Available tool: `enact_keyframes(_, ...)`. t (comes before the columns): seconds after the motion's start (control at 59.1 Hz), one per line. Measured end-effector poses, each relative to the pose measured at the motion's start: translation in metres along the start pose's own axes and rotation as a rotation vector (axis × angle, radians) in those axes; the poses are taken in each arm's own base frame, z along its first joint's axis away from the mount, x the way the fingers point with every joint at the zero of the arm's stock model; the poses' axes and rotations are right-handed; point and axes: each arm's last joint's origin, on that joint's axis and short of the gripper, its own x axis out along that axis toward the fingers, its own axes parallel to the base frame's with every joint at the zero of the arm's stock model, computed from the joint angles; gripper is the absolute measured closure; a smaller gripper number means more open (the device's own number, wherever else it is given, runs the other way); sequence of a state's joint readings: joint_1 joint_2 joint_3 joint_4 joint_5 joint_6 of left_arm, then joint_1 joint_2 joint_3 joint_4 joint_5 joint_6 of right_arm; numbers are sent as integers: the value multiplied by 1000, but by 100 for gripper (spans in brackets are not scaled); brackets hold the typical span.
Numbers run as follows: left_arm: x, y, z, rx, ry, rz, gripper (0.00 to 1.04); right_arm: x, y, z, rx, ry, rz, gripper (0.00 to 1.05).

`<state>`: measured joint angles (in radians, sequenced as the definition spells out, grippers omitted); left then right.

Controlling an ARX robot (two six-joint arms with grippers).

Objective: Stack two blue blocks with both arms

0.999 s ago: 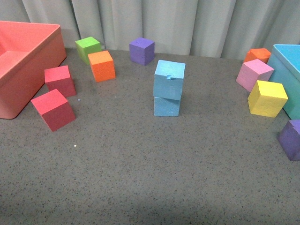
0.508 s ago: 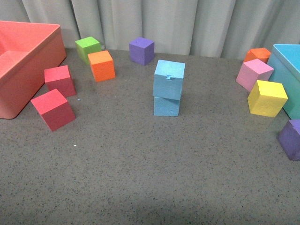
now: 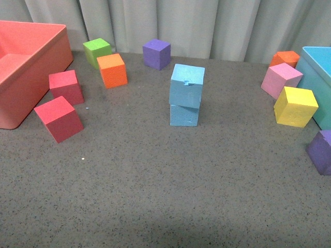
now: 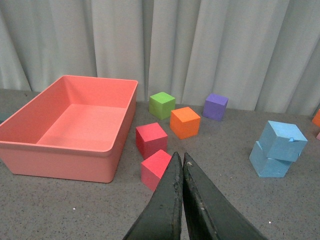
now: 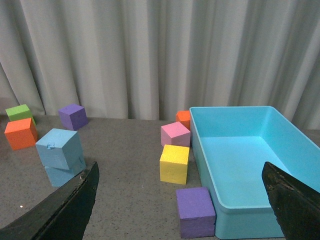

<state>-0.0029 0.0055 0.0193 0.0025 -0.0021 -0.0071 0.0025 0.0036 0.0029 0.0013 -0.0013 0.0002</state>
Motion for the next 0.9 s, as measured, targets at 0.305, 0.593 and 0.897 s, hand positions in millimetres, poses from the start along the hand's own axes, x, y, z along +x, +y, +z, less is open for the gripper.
enact_keyframes(0.305, 0, 0, 0, 0, -1, 0, 58, 0, 0, 0, 0, 0, 0, 10)
enact_keyframes(0.593, 0, 0, 0, 1, -1, 0, 5, 0, 0, 0, 0, 0, 0, 10)
enact_keyframes(0.897, 0, 0, 0, 2, -1, 0, 7, 0, 0, 0, 0, 0, 0, 10)
